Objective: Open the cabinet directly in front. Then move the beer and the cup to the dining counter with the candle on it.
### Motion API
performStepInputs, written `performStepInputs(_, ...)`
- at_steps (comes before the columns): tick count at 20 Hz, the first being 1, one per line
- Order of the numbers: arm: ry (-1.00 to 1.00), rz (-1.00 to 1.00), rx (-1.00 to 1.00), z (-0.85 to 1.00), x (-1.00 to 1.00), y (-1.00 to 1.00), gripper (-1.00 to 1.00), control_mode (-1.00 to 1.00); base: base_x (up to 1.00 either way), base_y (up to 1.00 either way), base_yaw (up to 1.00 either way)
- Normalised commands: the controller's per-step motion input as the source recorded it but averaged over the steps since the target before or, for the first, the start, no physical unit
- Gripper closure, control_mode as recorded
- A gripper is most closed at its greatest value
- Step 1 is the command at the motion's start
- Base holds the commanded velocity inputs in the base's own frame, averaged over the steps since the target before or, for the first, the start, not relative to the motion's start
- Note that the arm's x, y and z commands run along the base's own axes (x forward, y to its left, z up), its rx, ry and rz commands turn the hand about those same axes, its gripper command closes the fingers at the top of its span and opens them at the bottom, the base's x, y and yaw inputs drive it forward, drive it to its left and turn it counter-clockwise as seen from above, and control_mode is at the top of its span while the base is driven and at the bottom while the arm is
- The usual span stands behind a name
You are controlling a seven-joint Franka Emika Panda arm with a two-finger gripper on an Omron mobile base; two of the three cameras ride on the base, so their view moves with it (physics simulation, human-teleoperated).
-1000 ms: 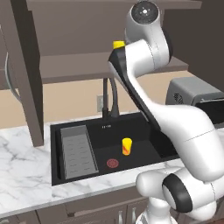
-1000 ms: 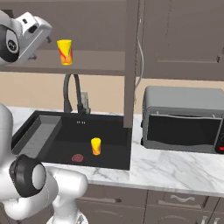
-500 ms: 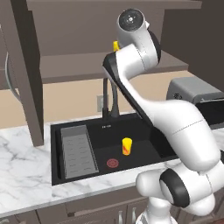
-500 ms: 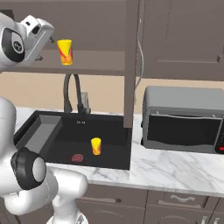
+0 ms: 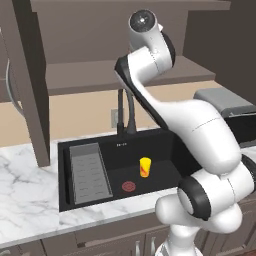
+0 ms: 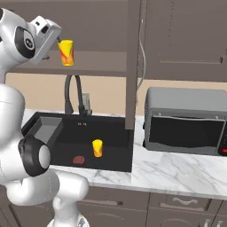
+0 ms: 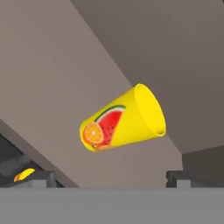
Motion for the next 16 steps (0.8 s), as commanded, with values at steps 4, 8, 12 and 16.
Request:
performStepInputs(4, 0.05, -0.02, -0.03, -0.07, 0.33, 0.22, -1.00, -1.00, 0.00, 0.00, 0.00)
performStepInputs(8, 0.00, -0.04, -0.06, 0.00, 0.12, 0.22, -1.00, -1.00, 0.00, 0.00, 0.00)
performStepInputs(12, 0.00, -0.02, -0.06, 0.00, 0.01, 0.08, -1.00, -1.00, 0.00, 0.00, 0.00)
performStepInputs(16, 0.00, -0.01, -0.02, 0.00, 0.00, 0.00, -1.00, -1.00, 0.00, 0.00, 0.00)
